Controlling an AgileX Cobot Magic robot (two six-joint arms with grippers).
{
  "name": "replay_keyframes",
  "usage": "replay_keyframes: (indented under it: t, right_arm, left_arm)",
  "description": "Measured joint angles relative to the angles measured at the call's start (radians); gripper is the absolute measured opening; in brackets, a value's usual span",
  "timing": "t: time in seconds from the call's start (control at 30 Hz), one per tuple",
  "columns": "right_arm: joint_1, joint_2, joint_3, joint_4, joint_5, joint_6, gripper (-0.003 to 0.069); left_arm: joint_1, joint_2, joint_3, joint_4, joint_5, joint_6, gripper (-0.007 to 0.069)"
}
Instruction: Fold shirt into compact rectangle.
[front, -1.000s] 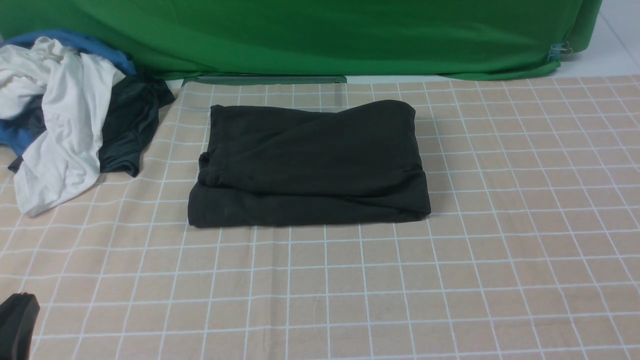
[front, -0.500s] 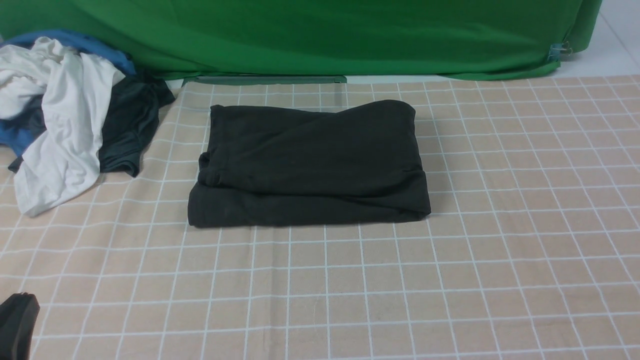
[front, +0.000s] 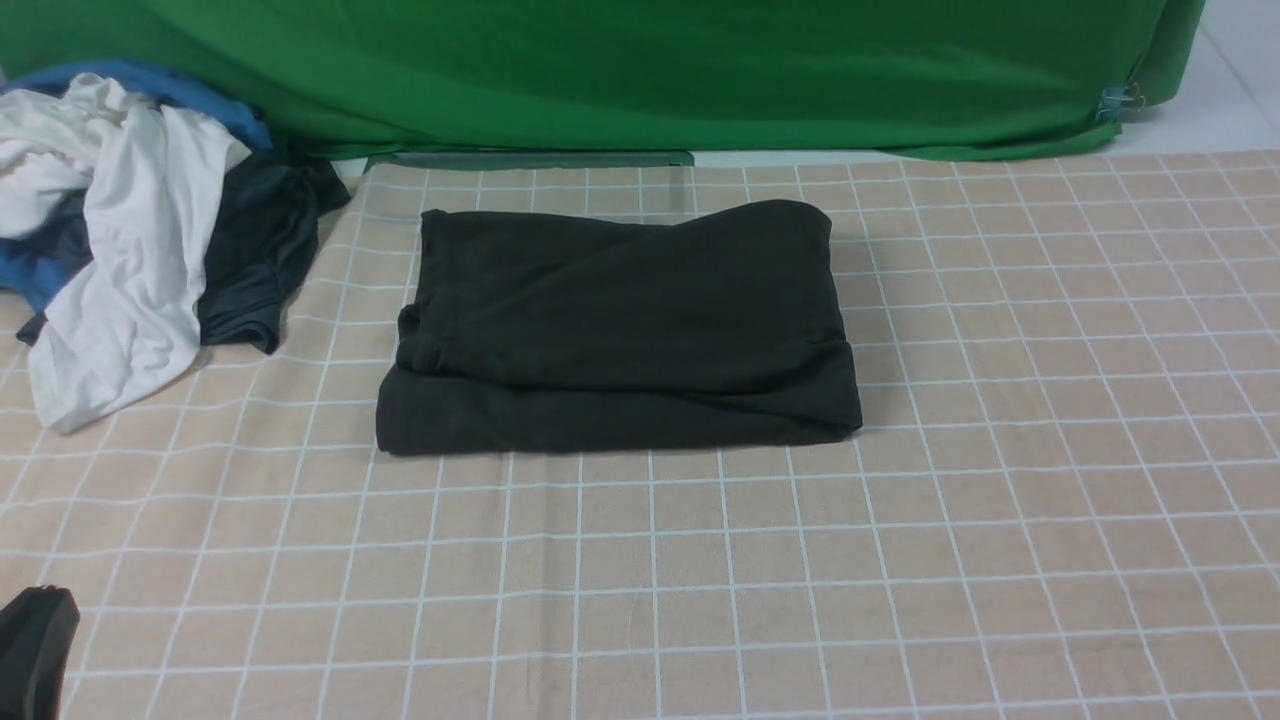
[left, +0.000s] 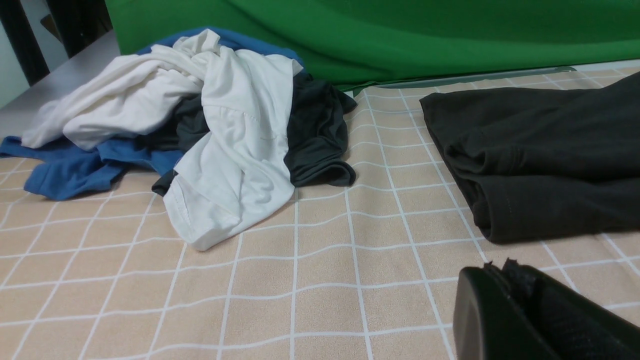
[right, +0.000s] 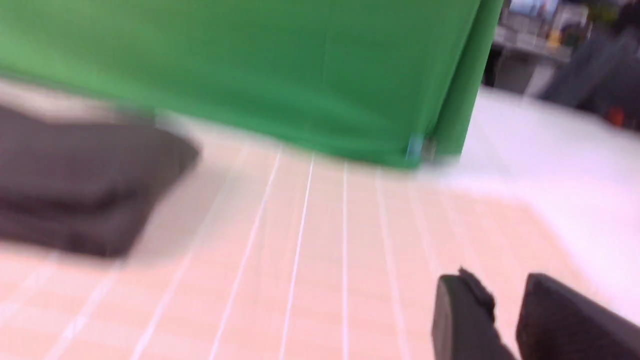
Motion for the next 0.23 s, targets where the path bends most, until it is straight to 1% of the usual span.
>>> replay_keyframes:
  t: [0.13, 0.23]
  right_arm:
    - [-0.001, -0.064, 0.052, -0.002, 0.095, 0.001, 0.0218]
    - [0.007, -0.067, 0.054, -0.004, 0.115, 0.009, 0.0225]
  left_arm:
    - [0.000, 0.000, 0.000, 0.000, -0.001, 0.000, 0.0020]
    - [0.000, 0.000, 0.000, 0.000, 0.001, 0.000, 0.0020]
